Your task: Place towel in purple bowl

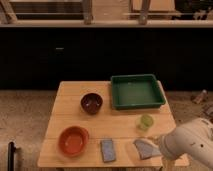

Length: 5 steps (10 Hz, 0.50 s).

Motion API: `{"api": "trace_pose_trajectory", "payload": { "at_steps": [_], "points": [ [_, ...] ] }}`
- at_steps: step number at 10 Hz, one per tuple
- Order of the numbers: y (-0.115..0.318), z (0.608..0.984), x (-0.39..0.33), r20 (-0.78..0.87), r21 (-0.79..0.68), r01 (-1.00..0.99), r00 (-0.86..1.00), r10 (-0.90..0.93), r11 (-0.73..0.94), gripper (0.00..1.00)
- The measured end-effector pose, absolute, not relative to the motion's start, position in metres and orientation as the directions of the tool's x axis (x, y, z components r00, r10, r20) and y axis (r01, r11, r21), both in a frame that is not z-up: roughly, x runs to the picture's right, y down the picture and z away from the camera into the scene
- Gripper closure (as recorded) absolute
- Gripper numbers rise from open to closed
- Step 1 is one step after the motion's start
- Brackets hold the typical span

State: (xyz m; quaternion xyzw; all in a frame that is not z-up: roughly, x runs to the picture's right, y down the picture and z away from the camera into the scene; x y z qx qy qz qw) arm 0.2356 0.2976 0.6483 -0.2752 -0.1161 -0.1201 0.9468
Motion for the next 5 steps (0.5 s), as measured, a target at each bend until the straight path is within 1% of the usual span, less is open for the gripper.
{"api": "trace_pose_trajectory", "payload": {
  "at_steps": [3,5],
  "points": [
    [0.327,0.683,0.215,0.286,-0.487,0.318,0.938,-0.196,0.813,0.2],
    [0.334,0.71,0.201,0.265,-0.502,0.315,0.943,-0.203,0.805,0.2]
  ]
}}
